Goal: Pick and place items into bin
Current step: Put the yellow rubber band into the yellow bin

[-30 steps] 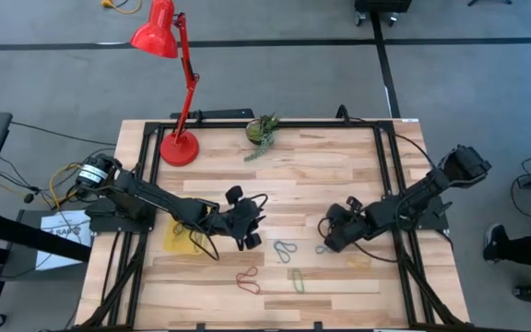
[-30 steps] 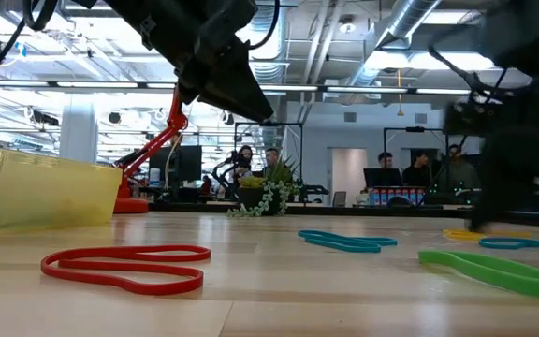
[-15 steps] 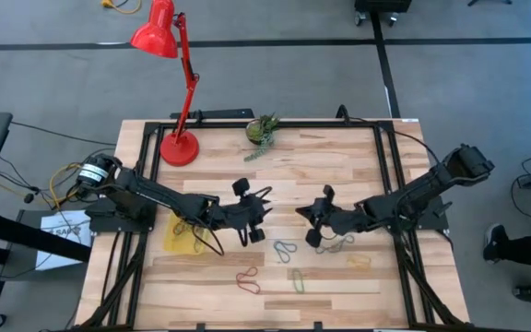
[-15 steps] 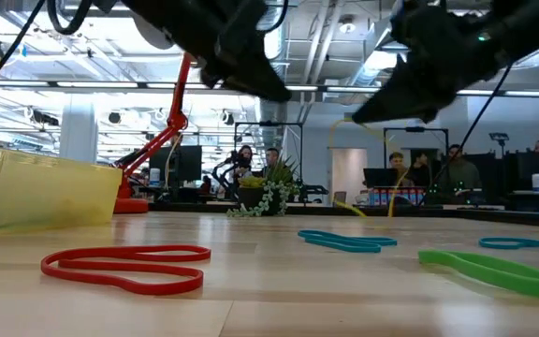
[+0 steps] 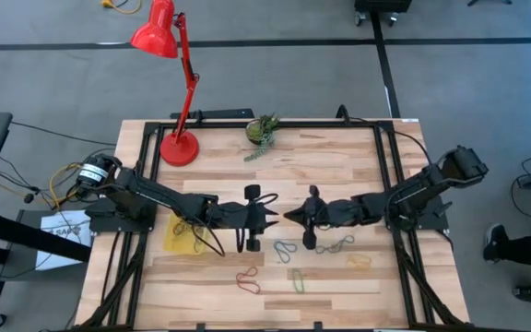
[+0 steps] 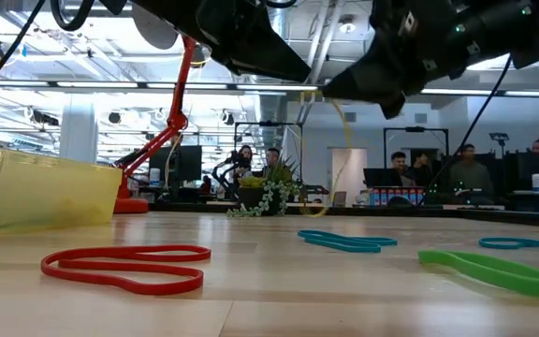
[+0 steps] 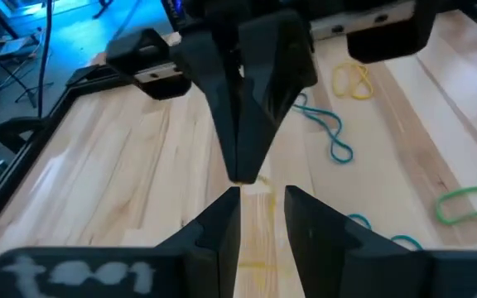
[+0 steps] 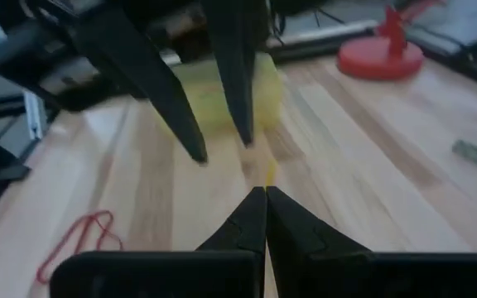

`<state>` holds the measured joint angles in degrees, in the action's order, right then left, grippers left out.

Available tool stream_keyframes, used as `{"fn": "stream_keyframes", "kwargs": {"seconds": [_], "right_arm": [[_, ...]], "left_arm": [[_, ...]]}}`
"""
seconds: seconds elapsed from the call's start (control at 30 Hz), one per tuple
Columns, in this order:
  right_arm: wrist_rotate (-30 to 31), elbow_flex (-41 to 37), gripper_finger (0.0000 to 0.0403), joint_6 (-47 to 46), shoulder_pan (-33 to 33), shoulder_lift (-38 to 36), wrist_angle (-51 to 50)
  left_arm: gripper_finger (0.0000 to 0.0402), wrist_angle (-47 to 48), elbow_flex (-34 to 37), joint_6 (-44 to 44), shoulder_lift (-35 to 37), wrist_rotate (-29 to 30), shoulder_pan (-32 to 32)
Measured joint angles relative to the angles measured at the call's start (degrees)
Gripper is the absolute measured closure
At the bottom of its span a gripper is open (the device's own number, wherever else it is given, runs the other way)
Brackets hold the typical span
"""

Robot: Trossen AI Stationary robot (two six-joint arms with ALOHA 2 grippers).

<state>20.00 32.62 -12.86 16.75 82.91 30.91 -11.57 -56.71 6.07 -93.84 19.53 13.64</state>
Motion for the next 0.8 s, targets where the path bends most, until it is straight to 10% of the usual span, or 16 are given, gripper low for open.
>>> {"fn": "stream_keyframes", "kwargs": {"seconds": [0.8], "right_arm": [[-2.2, 0.0, 0.0403, 3.85, -2.32, -0.07, 3.02]], "left_arm": [[0.0317, 0.06, 0.0, -1.66, 0.0, -2.2, -3.2]]}}
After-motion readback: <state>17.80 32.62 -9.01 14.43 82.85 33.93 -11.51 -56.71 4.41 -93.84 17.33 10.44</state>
